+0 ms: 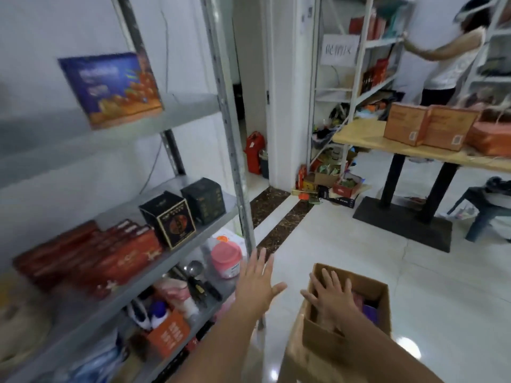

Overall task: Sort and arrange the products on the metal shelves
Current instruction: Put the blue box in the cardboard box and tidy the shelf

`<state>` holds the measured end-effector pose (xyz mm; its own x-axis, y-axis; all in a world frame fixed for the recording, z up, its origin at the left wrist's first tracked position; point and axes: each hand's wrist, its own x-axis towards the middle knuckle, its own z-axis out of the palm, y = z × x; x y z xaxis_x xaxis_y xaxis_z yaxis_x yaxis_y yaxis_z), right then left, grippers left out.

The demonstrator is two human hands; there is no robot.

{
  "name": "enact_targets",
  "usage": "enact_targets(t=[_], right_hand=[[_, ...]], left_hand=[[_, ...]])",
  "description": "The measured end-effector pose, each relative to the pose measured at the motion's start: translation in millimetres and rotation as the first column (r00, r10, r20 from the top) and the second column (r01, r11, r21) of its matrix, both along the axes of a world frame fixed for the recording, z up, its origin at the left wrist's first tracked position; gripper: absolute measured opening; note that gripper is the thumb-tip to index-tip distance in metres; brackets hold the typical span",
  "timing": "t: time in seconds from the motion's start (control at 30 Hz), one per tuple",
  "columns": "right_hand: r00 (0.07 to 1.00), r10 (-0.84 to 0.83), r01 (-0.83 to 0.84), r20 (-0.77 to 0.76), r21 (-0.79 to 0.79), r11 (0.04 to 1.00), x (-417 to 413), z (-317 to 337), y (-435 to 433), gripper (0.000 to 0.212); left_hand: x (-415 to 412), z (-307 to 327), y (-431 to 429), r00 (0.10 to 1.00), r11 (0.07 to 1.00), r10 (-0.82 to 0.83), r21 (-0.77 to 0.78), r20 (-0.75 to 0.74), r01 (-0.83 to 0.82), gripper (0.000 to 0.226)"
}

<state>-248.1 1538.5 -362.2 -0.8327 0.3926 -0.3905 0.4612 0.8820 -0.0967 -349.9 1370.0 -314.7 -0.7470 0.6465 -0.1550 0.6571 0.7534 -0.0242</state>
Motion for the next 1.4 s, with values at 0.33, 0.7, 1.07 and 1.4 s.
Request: enact_targets(t=[0.33,0.7,1.07,1.4], right_hand=[[0.885,0.263,-0.232,-0.384,0.126,0.965,-93,222,-101,0.068],[0.691,0.546,-0.388,-0.475,0.394,0.833,-185,339,-169,0.079],[0.540,0.666,-0.454,-0.514,0.489,0.745,-285,404,-176,0.091],[0.482,0.704,-0.443,-0.521,0.548,0.709,-330,406,-168,0.095]], left_hand=[[-12,183,-147,0.895,0.948,0.316,0.134,-0.315,-0.288,0.080],[-42,272,-238,0.703,0.822,0.557,0.176,-0.442,-0.541,0.082],[-107,307,-231,0.620,0.689,0.719,0.205,-0.314,-0.695,0.077],[-142,306,-212,0.623,0.646,0.761,0.307,-0.181,-0.699,0.077]])
